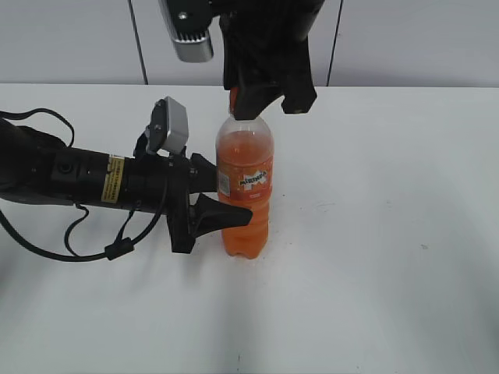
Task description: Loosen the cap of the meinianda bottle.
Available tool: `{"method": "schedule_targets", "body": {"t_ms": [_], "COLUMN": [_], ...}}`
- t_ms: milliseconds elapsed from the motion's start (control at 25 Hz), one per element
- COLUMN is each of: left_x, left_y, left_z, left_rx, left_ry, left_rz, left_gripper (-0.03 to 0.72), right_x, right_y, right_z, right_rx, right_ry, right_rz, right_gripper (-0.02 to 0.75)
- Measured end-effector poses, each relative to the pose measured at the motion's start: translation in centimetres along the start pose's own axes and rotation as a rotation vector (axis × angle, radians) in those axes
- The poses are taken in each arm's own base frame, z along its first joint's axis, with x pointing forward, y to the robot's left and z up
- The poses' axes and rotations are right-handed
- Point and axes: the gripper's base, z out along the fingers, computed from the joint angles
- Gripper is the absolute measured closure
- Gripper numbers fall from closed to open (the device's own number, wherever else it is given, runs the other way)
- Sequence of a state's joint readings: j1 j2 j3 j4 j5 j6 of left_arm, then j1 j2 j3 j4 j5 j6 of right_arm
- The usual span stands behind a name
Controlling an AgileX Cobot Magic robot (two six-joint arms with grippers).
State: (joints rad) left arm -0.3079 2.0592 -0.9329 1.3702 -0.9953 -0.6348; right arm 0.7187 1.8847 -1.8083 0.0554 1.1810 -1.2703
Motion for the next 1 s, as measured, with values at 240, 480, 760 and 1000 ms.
{"method": "schedule_targets", "body": {"t_ms": [240,480,760,1000], "left_x": [0.0,0.0,0.0,0.0], "left_y": [0.0,0.0,0.0,0.0], "left_z": [0.0,0.0,0.0,0.0], "left_rx": [-0.002,-0.003,-0.001,0.000], "left_ry": [0.000,-0.001,0.000,0.000], "left_rz": [-0.001,-0.003,-0.002,-0.001], "left_gripper": [0.298,0.298,0.298,0.298], "right_x": [0.0,0.0,-0.1,-0.5], "right_y": [0.0,0.0,-0.1,0.6], "right_z": [0.0,0.0,-0.2,-2.1], "right_rx": [0.003,0.003,0.020,-0.009], "right_ry": [0.005,0.005,-0.018,-0.060], "right_rz": [-0.097,-0.058,0.126,0.322], "right_gripper": [0.457,0.448,0.118,0.189]}}
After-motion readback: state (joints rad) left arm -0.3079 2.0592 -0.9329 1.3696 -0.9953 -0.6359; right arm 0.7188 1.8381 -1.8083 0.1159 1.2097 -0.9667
